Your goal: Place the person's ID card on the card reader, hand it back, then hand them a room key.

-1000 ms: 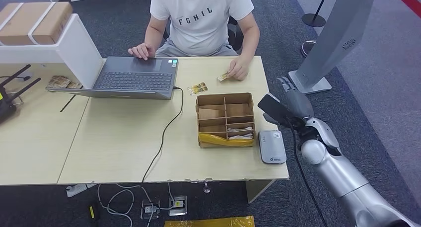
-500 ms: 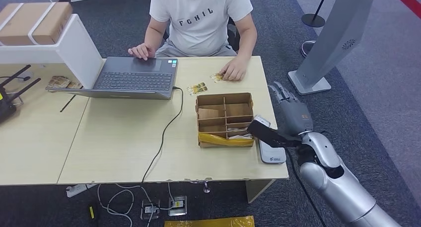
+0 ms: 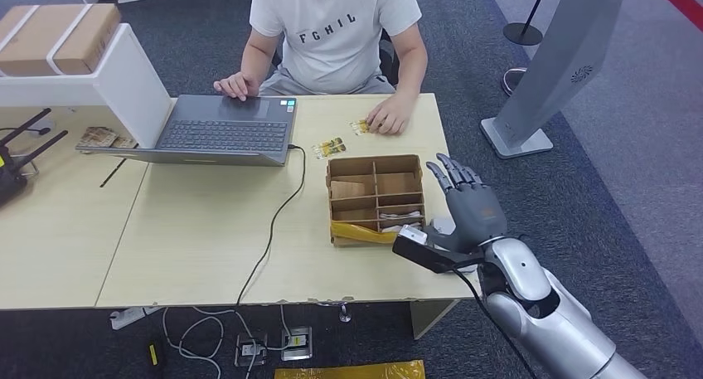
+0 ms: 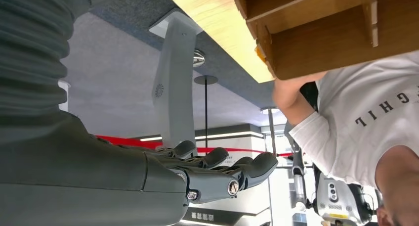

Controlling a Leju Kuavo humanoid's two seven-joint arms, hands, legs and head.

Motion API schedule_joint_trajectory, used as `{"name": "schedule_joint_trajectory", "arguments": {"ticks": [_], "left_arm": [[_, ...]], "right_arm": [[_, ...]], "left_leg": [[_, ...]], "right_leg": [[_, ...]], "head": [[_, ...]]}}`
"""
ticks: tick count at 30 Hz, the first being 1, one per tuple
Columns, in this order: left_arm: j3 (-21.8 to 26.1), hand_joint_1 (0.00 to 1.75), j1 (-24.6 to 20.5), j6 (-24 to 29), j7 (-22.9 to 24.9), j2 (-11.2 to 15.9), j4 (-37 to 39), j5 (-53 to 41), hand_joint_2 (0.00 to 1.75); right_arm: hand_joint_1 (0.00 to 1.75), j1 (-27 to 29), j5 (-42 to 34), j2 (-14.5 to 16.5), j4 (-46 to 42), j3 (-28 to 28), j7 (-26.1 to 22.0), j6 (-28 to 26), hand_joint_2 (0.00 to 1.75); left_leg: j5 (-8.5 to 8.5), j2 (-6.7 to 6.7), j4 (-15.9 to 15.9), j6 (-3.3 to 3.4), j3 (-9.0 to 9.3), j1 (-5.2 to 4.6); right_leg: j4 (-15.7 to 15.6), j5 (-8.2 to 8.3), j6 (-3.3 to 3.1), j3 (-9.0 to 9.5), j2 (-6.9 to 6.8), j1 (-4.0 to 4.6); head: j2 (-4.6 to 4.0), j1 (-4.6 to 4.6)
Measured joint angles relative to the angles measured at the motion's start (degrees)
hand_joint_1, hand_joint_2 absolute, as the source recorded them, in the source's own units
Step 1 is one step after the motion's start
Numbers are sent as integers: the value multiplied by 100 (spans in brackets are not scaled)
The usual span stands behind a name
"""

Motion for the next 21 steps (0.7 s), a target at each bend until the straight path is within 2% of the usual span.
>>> {"name": "schedule_joint_trajectory", "arguments": {"ticks": [11,21], "left_arm": [[0,0,-2,3,-47,-22,0,-35,0],[0,0,-3,-4,-62,-36,0,-40,0]], "right_arm": [[0,2,-103,278,222,163,5,-55,175],[0,-2,-104,527,613,174,104,-453,175]], "left_leg": [[0,2,0,0,-1,0],[0,2,0,-1,0,0]], "right_leg": [[0,0,0,0,0,0],[0,0,0,0,-1,0]], "head": [[0,1],[0,0]]}}
